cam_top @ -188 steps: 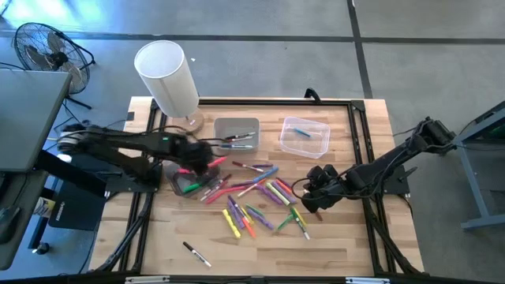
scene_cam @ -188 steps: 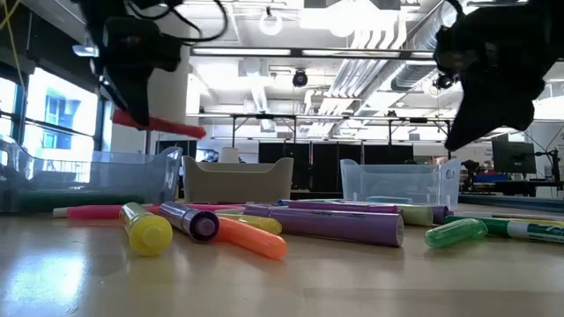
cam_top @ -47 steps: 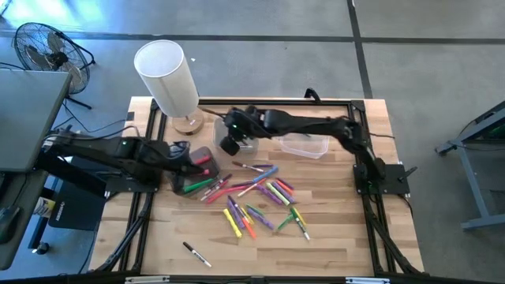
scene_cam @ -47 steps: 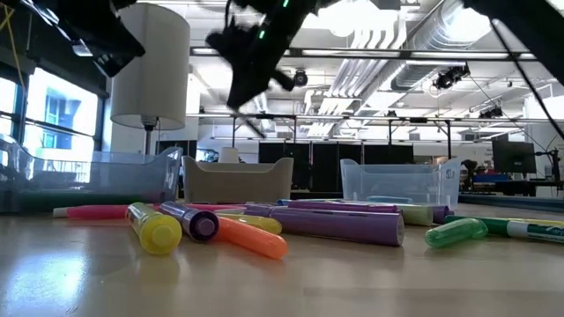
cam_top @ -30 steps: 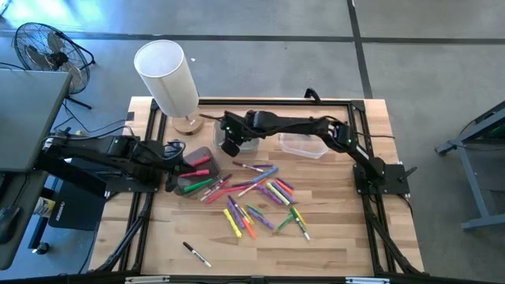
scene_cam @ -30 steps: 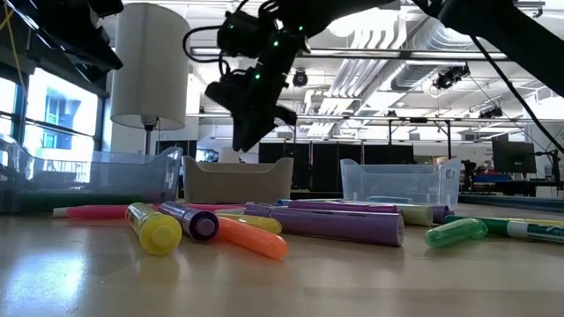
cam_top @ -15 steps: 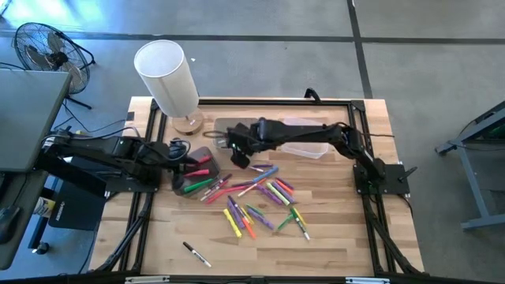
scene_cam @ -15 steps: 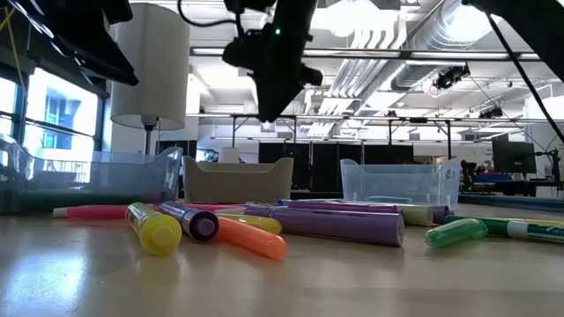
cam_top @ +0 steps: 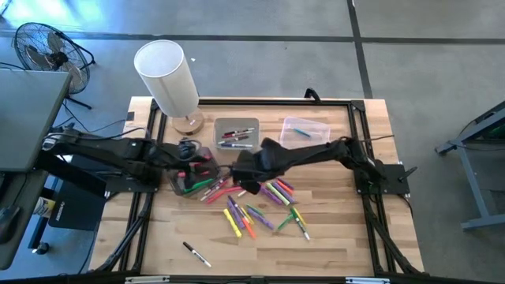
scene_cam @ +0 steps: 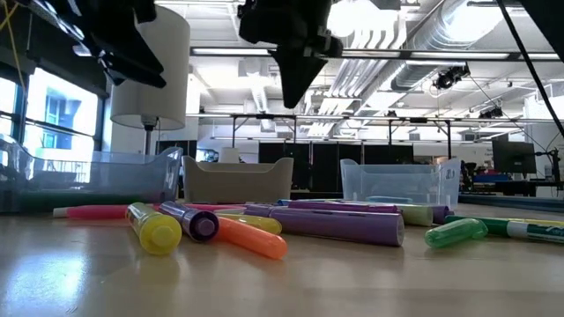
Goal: Pick & Place Markers
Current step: Put the pink pen into the transparent bin
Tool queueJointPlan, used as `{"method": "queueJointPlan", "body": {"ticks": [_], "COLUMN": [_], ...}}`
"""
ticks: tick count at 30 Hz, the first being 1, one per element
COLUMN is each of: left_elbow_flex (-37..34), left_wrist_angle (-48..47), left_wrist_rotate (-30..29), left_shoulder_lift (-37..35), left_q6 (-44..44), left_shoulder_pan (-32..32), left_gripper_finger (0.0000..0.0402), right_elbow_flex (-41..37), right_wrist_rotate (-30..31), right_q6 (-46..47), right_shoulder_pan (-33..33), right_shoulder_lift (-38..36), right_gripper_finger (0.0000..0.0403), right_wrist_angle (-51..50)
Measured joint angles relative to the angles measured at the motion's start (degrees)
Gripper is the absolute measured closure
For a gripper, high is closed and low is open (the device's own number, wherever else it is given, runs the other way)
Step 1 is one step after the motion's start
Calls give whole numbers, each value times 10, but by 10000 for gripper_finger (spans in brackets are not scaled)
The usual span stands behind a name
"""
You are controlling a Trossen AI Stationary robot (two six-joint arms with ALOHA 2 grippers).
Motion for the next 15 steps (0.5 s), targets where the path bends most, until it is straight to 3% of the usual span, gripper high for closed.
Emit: {"method": "queueJointPlan", "body": {"ticks": [8,11,15], "left_elbow_flex": [74,95,122], "left_wrist_angle": [-7,-10,-8], "left_wrist_rotate": [55,71,77], "left_shoulder_lift": [159,208,252], "left_q6": [39,38,34], "left_shoulder_pan": [0,0,0], "left_gripper_finger": [234,234,234], "right_elbow_flex": [-13,-94,-276], "right_wrist_rotate": [16,4,-38], "right_q6": [31,45,79], "right_shoulder_pan": [43,54,66], "right_shoulder_lift": [-10,-60,-173], "right_gripper_finger": [401,402,402], "right_wrist_angle": [-53,-8,123]}}
